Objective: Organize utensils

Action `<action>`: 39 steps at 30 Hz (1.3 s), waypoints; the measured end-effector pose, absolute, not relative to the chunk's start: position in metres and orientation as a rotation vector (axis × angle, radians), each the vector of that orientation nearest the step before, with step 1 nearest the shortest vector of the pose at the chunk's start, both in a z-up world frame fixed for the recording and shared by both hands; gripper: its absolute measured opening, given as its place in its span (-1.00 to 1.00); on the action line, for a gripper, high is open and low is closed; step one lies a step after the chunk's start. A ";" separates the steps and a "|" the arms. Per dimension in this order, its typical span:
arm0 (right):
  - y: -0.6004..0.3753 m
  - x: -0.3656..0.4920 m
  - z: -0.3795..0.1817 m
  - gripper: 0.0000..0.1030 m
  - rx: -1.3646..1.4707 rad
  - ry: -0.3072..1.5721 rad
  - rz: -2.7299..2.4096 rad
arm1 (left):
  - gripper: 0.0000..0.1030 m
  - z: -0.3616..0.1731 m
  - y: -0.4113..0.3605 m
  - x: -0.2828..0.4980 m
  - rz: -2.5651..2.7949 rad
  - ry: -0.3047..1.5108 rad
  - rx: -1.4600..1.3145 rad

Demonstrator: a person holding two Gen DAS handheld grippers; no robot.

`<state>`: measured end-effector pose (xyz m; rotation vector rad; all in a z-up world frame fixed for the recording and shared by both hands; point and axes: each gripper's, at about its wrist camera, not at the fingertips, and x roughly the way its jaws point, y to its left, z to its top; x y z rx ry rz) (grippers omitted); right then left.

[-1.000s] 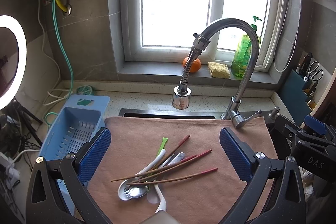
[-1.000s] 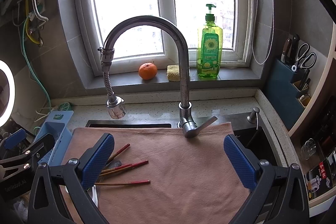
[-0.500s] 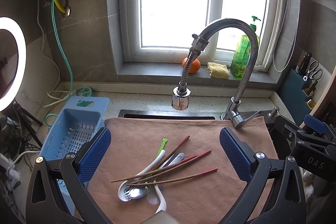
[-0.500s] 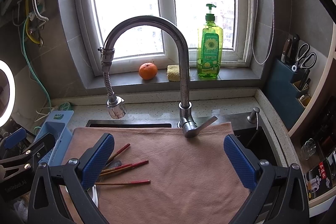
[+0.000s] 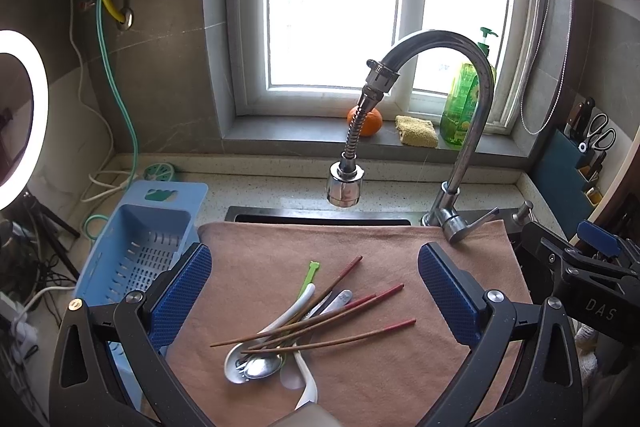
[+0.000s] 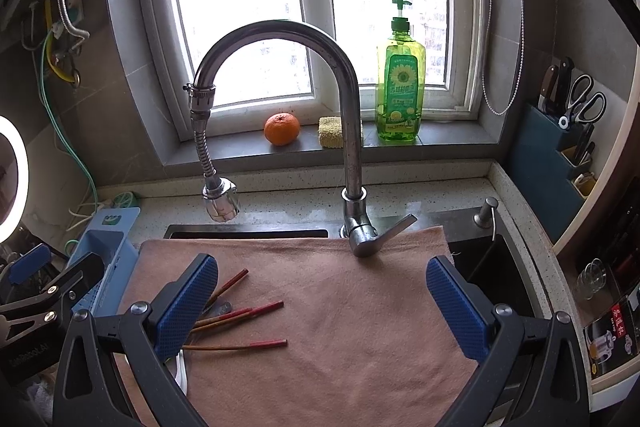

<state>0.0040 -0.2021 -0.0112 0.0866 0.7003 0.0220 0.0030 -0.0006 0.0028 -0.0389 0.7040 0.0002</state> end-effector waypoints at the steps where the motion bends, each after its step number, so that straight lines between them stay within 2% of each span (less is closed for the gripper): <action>1: -0.202 0.005 -0.012 1.00 0.087 0.702 0.025 | 0.99 0.002 0.000 0.003 0.001 0.705 -0.039; 18: -0.189 0.010 -0.034 1.00 0.112 0.733 0.181 | 0.98 -0.018 0.057 -0.007 0.111 0.758 -0.105; 23: -0.182 0.019 -0.050 0.94 0.132 0.806 0.239 | 0.97 -0.039 0.079 -0.016 0.126 0.826 -0.140; 26: -0.177 0.024 -0.062 0.90 0.150 0.866 0.279 | 0.87 -0.054 0.089 -0.022 0.118 0.871 -0.167; 31: -0.163 0.035 -0.091 0.57 0.184 0.981 0.362 | 0.71 -0.077 0.094 -0.037 0.087 0.931 -0.192; 33: -0.157 0.039 -0.102 0.50 0.209 1.031 0.399 | 0.63 -0.085 0.094 -0.042 0.072 0.949 -0.203; 37: -0.140 0.047 -0.124 0.16 0.231 1.129 0.471 | 0.47 -0.099 0.091 -0.052 0.028 0.987 -0.248; 39: -0.129 0.049 -0.133 0.06 0.232 1.173 0.514 | 0.38 -0.107 0.088 -0.057 -0.002 1.008 -0.277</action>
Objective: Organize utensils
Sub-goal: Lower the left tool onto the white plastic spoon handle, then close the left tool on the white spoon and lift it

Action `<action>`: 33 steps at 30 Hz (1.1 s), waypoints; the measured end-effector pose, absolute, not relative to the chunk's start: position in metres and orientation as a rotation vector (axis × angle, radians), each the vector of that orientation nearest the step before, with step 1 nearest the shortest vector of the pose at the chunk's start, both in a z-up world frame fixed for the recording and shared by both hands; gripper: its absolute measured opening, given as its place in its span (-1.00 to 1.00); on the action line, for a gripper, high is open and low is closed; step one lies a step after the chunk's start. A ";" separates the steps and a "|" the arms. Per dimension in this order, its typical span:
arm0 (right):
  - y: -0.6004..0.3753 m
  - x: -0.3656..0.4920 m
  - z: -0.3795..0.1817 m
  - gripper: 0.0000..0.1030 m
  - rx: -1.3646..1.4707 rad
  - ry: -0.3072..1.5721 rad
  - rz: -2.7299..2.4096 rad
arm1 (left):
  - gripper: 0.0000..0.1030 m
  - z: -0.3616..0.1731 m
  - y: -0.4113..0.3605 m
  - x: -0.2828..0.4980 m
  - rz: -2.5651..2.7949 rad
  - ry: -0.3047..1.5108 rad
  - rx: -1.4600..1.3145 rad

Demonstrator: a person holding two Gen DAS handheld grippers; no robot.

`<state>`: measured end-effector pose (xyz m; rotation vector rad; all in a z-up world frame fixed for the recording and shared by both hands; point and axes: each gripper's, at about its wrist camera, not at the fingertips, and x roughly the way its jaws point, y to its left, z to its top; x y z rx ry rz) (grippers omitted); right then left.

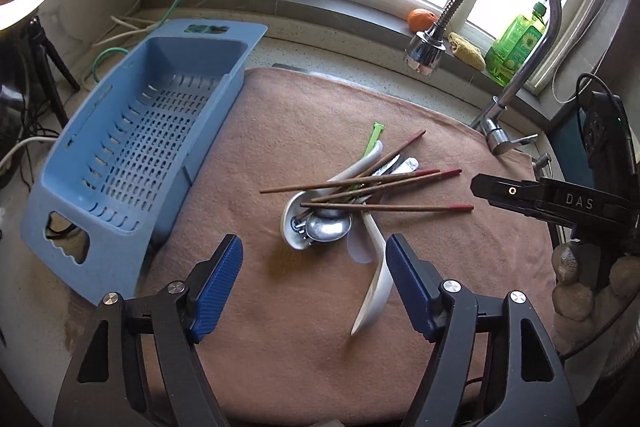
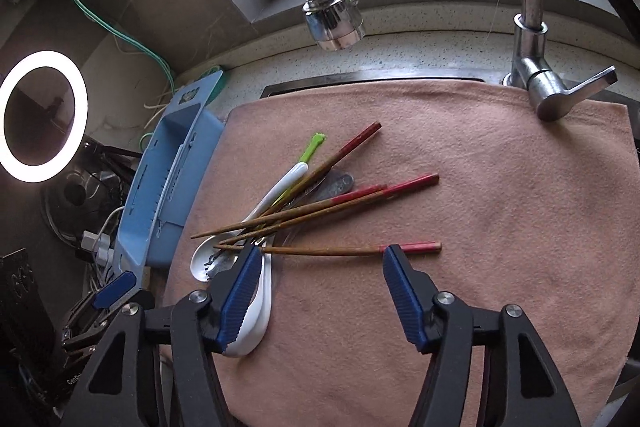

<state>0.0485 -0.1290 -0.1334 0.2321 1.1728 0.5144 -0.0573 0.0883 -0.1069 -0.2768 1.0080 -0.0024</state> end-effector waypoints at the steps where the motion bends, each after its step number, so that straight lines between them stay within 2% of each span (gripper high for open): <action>1: -0.124 0.049 -0.137 0.01 0.230 1.193 0.536 | 0.36 -0.111 0.087 -0.060 -0.014 1.019 -0.289; 4: -0.106 0.053 -0.149 -0.06 0.222 1.251 0.597 | 0.29 -0.126 0.082 -0.068 -0.042 1.063 -0.333; 6: -0.095 0.056 -0.157 -0.12 0.210 1.288 0.619 | 0.11 -0.137 0.076 -0.073 -0.069 1.088 -0.360; 14: -0.062 0.066 -0.187 -0.43 0.203 1.448 0.686 | -0.28 -0.157 0.065 -0.074 -0.124 1.105 -0.360; 16: -0.054 0.066 -0.192 -0.52 0.202 1.478 0.703 | -0.30 -0.158 0.064 -0.075 -0.153 1.104 -0.368; 25: -0.036 0.070 -0.201 -0.64 0.132 1.513 0.674 | -0.39 -0.165 0.053 -0.072 -0.212 1.119 -0.332; 29: -0.029 0.073 -0.203 -0.69 0.112 1.518 0.663 | -0.48 -0.170 0.047 -0.069 -0.233 1.130 -0.310; 31: -0.026 0.073 -0.203 -0.70 0.095 1.518 0.660 | -0.61 -0.174 0.043 -0.068 -0.246 1.139 -0.301; 33: -0.024 0.072 -0.202 -0.72 0.076 1.519 0.653 | -0.62 -0.177 0.040 -0.067 -0.251 1.140 -0.295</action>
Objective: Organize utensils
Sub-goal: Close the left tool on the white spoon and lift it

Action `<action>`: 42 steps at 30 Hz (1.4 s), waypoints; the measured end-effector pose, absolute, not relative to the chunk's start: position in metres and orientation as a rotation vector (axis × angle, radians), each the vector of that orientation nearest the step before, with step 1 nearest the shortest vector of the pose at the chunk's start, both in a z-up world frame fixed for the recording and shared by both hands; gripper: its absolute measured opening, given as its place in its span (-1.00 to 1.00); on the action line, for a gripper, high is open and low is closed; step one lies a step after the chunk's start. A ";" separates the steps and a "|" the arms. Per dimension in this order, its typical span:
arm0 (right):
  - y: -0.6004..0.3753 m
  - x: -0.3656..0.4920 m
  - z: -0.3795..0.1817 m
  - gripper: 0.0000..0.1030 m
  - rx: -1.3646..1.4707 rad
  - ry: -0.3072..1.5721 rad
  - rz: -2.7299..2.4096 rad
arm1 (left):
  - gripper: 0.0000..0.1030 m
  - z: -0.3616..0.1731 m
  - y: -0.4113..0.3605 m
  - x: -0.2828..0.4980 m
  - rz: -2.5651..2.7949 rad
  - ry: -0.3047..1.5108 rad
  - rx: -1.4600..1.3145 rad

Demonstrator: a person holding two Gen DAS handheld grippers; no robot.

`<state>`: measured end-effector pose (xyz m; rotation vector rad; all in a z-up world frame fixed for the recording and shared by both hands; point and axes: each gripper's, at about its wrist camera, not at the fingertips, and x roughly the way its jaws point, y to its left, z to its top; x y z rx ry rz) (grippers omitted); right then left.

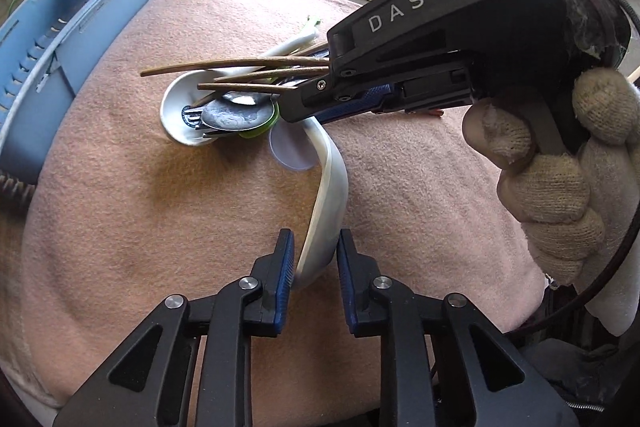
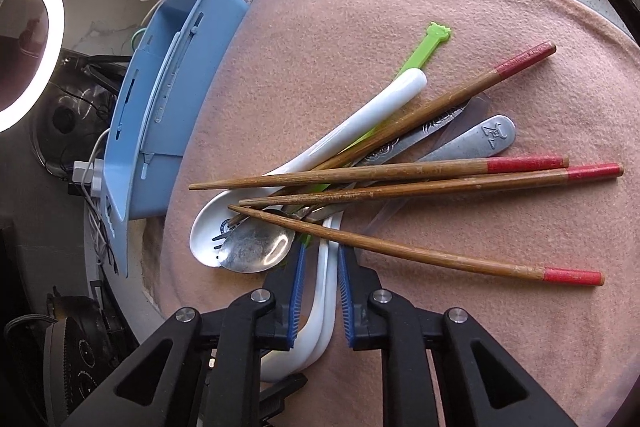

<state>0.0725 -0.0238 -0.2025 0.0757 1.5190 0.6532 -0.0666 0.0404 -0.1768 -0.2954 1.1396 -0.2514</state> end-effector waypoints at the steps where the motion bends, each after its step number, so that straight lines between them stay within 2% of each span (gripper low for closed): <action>1: -0.023 0.073 -0.202 -0.72 0.069 1.519 0.651 | -0.63 -0.177 0.039 -0.067 -0.258 1.136 -0.294; 15: -0.018 0.075 -0.203 -0.82 0.024 1.536 0.644 | -0.65 -0.178 0.046 -0.069 -0.270 1.136 -0.341; 36: -0.049 0.046 -0.212 -0.82 0.349 1.563 0.702 | -0.68 -0.153 0.042 -0.113 -0.283 1.137 -0.241; 42: -0.040 0.046 -0.210 -0.81 0.252 1.545 0.712 | -0.69 -0.166 0.038 -0.110 -0.287 1.162 -0.234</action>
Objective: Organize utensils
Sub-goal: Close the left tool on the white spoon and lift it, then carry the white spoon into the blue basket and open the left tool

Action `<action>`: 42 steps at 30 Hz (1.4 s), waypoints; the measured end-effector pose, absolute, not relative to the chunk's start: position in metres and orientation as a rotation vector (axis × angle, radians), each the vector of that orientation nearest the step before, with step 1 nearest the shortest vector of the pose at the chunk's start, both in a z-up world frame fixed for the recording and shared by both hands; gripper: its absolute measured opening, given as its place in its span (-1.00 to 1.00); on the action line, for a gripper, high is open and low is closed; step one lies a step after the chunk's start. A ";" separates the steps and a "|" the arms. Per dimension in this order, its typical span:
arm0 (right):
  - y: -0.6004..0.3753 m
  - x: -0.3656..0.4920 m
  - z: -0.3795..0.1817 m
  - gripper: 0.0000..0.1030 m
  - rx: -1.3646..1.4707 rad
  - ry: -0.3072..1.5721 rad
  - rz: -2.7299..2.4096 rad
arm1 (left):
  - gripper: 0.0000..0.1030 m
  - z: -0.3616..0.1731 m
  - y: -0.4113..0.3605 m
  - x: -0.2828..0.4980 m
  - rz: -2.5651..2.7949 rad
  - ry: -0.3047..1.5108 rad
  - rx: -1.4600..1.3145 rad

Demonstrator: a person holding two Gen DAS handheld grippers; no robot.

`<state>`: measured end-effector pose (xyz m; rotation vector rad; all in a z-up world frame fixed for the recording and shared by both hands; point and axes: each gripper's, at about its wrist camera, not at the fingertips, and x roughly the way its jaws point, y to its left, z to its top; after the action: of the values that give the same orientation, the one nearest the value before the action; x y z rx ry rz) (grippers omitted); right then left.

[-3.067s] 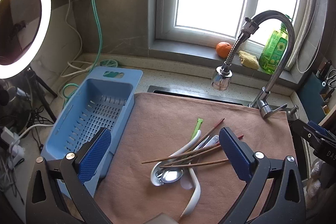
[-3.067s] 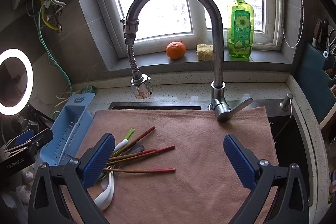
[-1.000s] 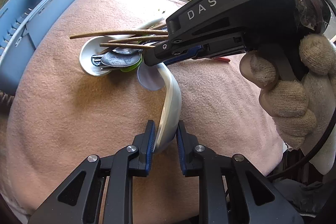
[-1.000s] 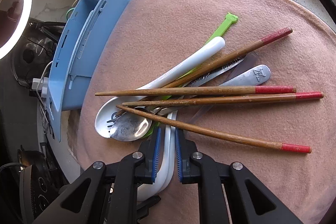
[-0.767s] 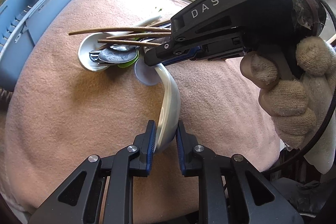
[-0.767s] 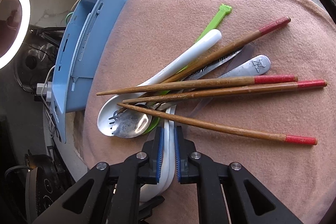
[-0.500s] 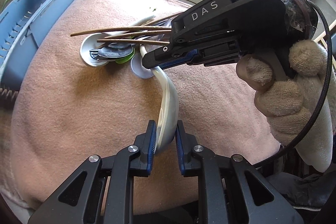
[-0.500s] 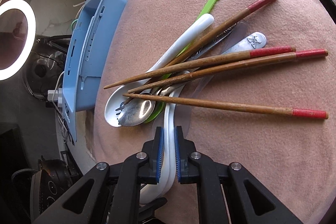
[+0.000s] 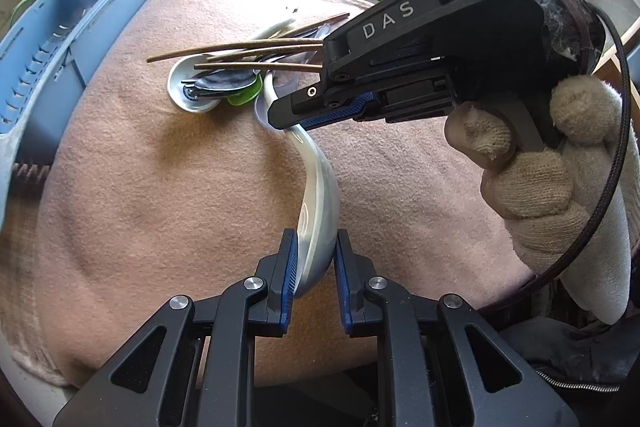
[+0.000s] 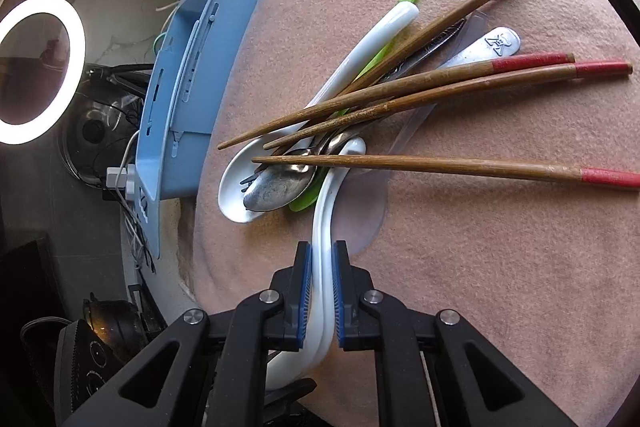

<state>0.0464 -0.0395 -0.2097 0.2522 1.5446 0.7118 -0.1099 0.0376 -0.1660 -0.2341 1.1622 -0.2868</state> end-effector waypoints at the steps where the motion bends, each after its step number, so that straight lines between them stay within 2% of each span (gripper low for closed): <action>1: -0.039 0.047 -0.209 -0.81 0.238 1.540 0.706 | -0.69 -0.168 0.037 -0.110 -0.289 1.164 -0.233; 11: -0.024 0.052 -0.211 -0.78 0.135 1.538 0.690 | -0.72 -0.168 0.030 -0.121 -0.301 1.152 -0.228; 13: -0.022 0.051 -0.209 -0.84 0.132 1.537 0.696 | -0.73 -0.166 0.032 -0.124 -0.305 1.145 -0.224; 30: -0.032 0.039 -0.194 -0.84 0.297 1.534 0.727 | -0.77 -0.113 0.025 -0.144 -0.318 1.124 -0.158; 42: 0.027 0.045 -0.164 -0.84 0.277 1.472 0.824 | -0.80 -0.091 0.073 -0.140 -0.231 1.064 -0.175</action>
<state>0.0449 0.0269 -0.1644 0.2768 1.4722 0.8239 -0.1399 0.0727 -0.0907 -0.1755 1.0637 -0.2309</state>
